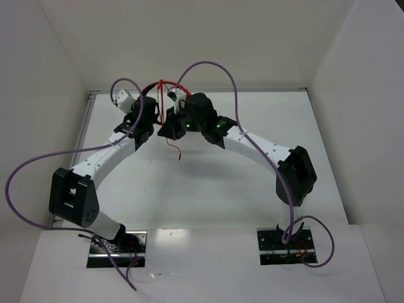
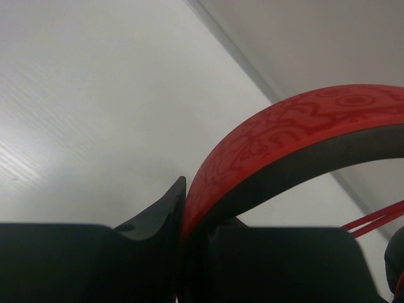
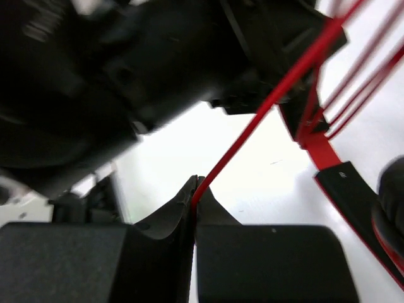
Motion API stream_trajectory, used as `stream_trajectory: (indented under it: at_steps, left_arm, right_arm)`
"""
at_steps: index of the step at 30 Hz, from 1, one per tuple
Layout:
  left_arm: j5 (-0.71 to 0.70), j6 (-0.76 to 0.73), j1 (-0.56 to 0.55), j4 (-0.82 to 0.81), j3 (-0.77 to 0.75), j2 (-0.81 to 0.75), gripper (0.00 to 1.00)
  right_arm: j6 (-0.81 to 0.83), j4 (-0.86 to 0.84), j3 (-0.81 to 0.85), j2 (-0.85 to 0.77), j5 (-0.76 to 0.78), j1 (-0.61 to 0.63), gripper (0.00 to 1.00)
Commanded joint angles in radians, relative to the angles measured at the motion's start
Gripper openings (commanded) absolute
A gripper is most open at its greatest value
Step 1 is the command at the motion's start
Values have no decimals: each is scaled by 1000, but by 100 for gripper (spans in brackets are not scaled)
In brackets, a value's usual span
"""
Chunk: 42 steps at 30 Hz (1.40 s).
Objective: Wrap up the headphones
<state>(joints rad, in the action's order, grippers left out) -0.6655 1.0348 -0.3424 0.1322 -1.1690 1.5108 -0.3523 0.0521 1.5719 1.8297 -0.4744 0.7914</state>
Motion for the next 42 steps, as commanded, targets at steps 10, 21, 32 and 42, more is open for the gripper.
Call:
stream_trajectory:
  at_steps: [10, 21, 32, 42]
  left_arm:
    - [190, 389, 25, -125, -234, 29, 0]
    - [307, 489, 52, -137, -340, 32, 0]
    - [400, 525, 52, -148, -362, 22, 0]
    - [423, 510, 52, -144, -443, 23, 0]
  right_arm:
    - [92, -87, -87, -96, 304, 20, 2]
    - [138, -365, -361, -236, 533, 88, 2]
    - [128, -514, -426, -205, 602, 97, 3]
    - [154, -619, -470, -176, 663, 97, 3]
